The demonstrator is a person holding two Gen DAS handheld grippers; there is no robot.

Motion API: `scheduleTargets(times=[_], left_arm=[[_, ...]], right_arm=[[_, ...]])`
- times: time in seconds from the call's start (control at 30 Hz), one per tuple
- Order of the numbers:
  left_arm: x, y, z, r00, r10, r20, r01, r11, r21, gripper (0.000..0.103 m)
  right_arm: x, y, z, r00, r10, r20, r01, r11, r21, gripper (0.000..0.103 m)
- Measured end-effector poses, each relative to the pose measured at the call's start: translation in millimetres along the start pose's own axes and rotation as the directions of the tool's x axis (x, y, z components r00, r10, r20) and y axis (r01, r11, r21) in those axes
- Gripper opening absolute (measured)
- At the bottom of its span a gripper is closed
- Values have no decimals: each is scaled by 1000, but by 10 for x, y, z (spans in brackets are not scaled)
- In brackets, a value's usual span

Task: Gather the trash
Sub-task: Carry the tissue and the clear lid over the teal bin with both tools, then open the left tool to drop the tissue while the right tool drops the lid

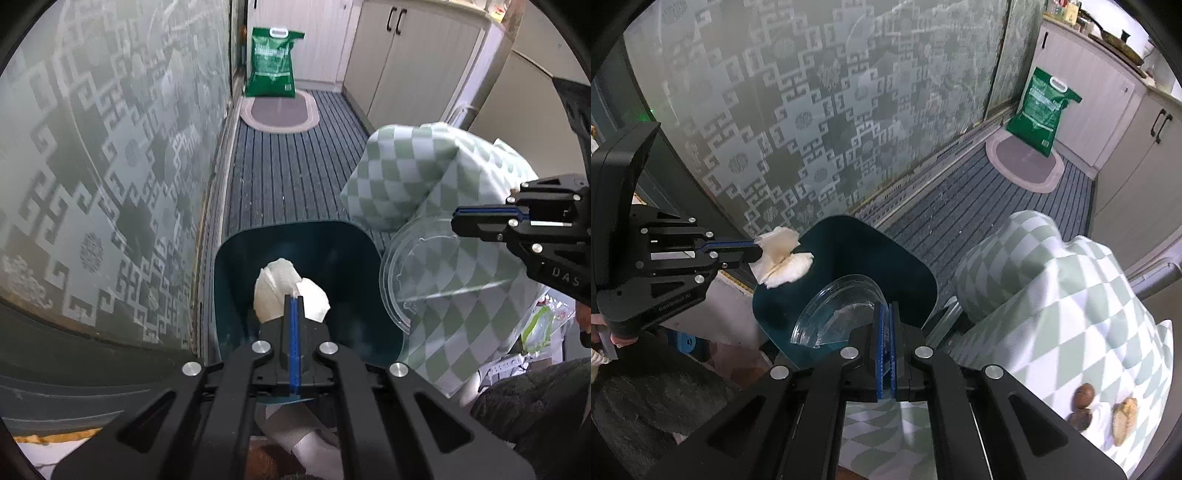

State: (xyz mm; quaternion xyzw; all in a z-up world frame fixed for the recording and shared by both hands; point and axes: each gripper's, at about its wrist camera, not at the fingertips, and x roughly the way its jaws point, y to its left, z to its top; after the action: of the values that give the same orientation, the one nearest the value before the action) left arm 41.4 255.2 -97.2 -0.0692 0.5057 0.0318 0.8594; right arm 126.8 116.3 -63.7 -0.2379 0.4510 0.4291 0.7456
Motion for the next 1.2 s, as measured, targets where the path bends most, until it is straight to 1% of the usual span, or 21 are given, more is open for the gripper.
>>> scheduleTargets(times=[0.1, 0.23, 0.53, 1.0, 1.07, 1.2], left_arm=[[95, 29, -23, 1000, -4, -26, 4, 1000, -1, 0], [160, 66, -40, 999, -13, -41, 12, 1000, -13, 0], [259, 87, -34, 998, -23, -61, 21, 999, -26, 0], [459, 88, -75, 994, 9, -112, -10, 1000, -11, 0], [481, 65, -84, 993, 21, -115, -19, 1000, 10, 3], [494, 33, -89, 993, 32, -110, -29, 999, 27, 19]], right_arm=[[90, 36, 14, 1000, 1, -28, -1, 1000, -1, 2], [183, 52, 19, 998, -2, -57, 2, 1000, 2, 2], [250, 54, 15, 997, -11, -74, 12, 1000, 5, 2], [442, 95, -14, 991, -29, -129, 32, 999, 24, 2], [454, 103, -14, 991, -31, -132, 34, 999, 22, 2], [468, 99, -4, 990, -36, -134, 40, 999, 28, 2]])
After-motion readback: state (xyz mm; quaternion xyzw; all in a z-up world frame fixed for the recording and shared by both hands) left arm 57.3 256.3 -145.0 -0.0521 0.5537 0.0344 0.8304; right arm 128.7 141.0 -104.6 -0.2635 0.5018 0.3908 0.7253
